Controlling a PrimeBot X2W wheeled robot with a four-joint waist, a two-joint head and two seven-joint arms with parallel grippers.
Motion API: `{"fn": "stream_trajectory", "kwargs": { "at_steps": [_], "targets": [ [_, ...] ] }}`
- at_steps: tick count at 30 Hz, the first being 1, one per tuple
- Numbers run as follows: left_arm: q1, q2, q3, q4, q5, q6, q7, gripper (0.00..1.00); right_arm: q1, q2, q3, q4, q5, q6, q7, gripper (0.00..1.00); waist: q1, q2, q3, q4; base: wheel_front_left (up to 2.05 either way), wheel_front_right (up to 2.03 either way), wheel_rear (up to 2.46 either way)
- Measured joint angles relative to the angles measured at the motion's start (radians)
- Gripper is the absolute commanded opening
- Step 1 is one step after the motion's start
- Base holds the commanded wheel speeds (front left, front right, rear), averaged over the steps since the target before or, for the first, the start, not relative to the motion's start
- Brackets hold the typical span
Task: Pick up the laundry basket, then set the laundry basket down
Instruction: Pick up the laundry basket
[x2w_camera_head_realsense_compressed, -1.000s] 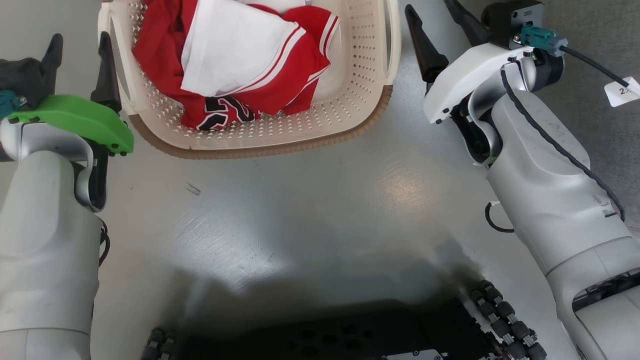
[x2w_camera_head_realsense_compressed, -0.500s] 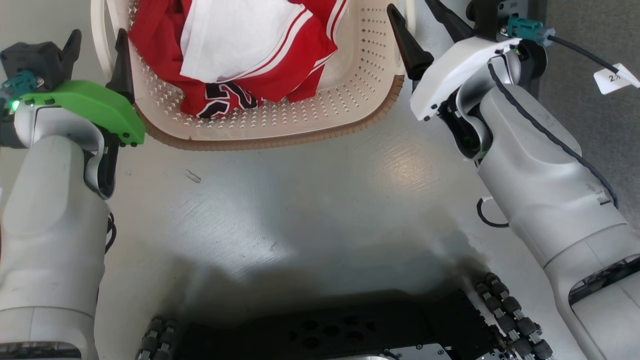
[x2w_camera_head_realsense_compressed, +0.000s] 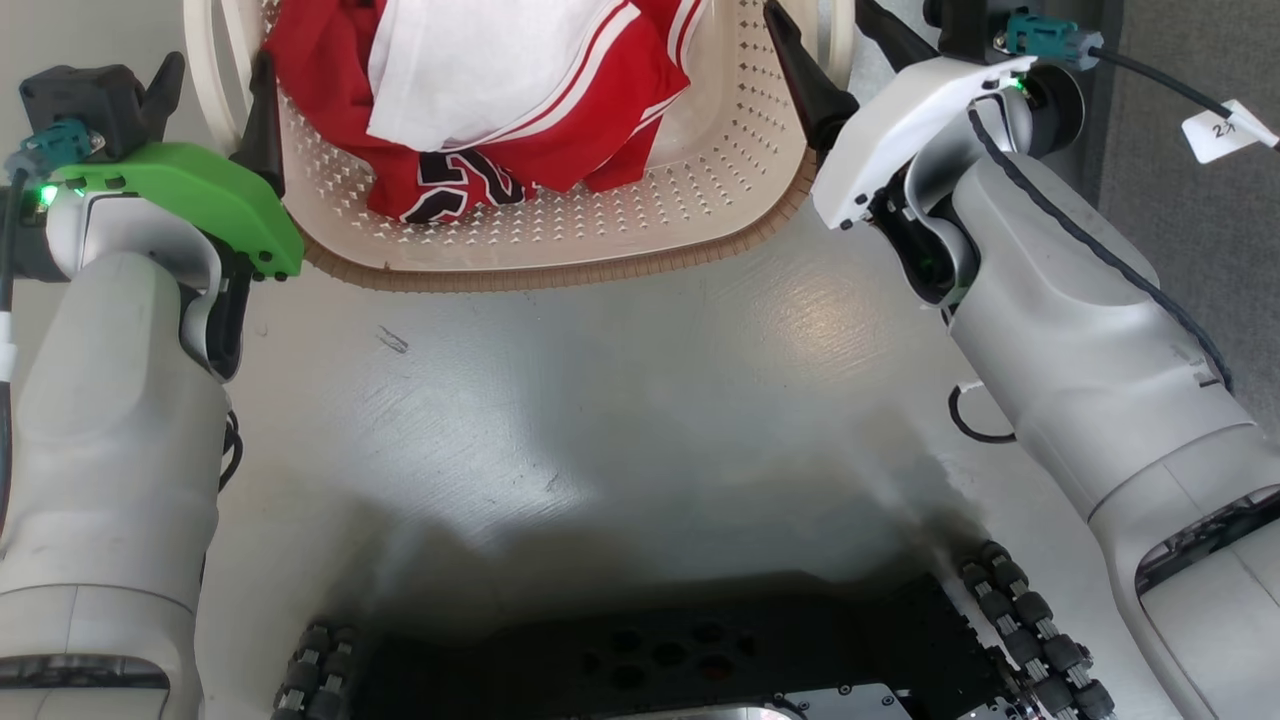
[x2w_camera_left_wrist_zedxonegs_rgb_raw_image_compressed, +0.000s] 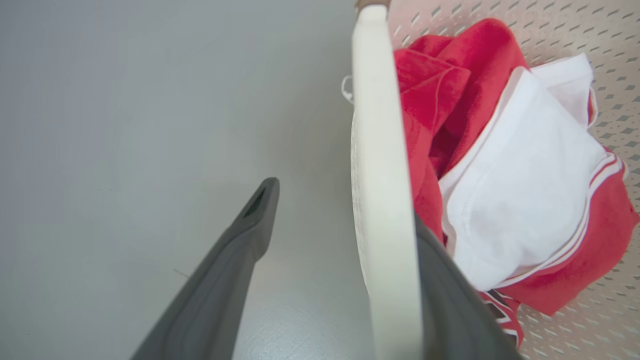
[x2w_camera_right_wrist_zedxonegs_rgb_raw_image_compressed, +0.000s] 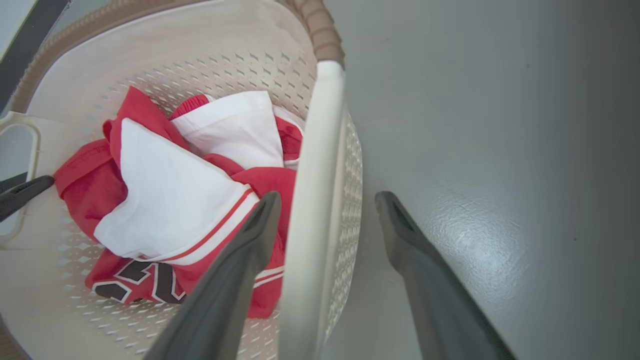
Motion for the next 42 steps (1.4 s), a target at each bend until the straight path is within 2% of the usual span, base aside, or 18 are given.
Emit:
{"fn": "stream_trajectory", "kwargs": {
  "at_steps": [6, 7, 8, 9, 10, 11, 12, 13, 17, 30, 42],
  "targets": [
    [-0.019, -0.004, -0.008, 0.026, -0.006, -0.003, -0.004, 1.0, -0.014, 0.0, 0.027, 0.02, 0.027, -0.002, -0.003, 1.0, 0.0, 0.0, 0.001, 0.003, 0.0, 0.0, 0.0],
    [-0.021, -0.005, -0.01, 0.031, -0.006, -0.003, -0.008, 0.97, -0.015, 0.0, 0.03, 0.023, 0.032, -0.003, -0.003, 1.0, 0.0, 0.0, 0.002, 0.004, 0.0, 0.0, 0.0],
    [-0.024, -0.006, -0.013, 0.035, -0.007, -0.003, -0.009, 0.86, -0.015, 0.0, 0.034, 0.027, 0.036, -0.003, -0.003, 1.0, 0.0, 0.0, 0.002, 0.004, 0.0, 0.0, 0.0],
    [-0.027, -0.007, -0.018, 0.039, -0.01, -0.003, -0.009, 0.65, -0.016, 0.0, 0.039, 0.029, 0.04, -0.003, -0.003, 0.82, 0.0, 0.0, 0.002, 0.005, 0.0, 0.0, 0.0],
    [-0.031, -0.008, -0.023, 0.043, -0.015, -0.003, -0.009, 0.45, -0.017, 0.0, 0.044, 0.031, 0.048, -0.003, -0.003, 0.48, 0.0, 0.0, 0.002, 0.005, 0.0, 0.0, 0.0],
    [-0.033, -0.009, -0.029, 0.045, -0.018, -0.003, -0.009, 0.35, -0.019, 0.0, 0.048, 0.034, 0.055, -0.003, -0.003, 0.27, 0.0, 0.0, 0.002, 0.006, 0.0, 0.0, 0.0],
    [-0.035, -0.01, -0.034, 0.048, -0.022, -0.003, -0.009, 0.17, -0.021, 0.0, 0.052, 0.036, 0.061, -0.004, -0.003, 0.03, 0.0, 0.0, 0.003, 0.006, 0.0, 0.0, 0.0],
    [-0.037, -0.011, -0.038, 0.049, -0.025, -0.003, -0.009, 0.0, -0.023, 0.0, 0.055, 0.038, 0.065, -0.009, -0.004, 0.0, 0.0, 0.0, 0.003, 0.007, 0.0, 0.0, 0.0],
    [-0.037, -0.035, -0.063, 0.052, -0.036, -0.007, -0.019, 0.0, -0.039, 0.008, 0.067, 0.048, 0.082, -0.03, -0.007, 0.0, 0.0, 0.0, 0.002, 0.008, 0.0, 0.0, 0.0],
    [-0.044, -0.034, -0.073, 0.108, -0.068, -0.007, -0.043, 0.0, -0.039, 0.01, 0.115, 0.073, 0.133, -0.031, -0.026, 0.0, 0.0, 0.0, -0.043, 0.006, 0.0, 0.0, 0.0],
    [-0.027, -0.043, -0.118, 0.146, -0.105, -0.007, -0.044, 0.0, -0.007, 0.012, 0.145, 0.109, 0.201, -0.028, -0.031, 0.0, 0.0, 0.0, -0.144, 0.002, 0.0, 0.0, 0.0]
  ]
}}
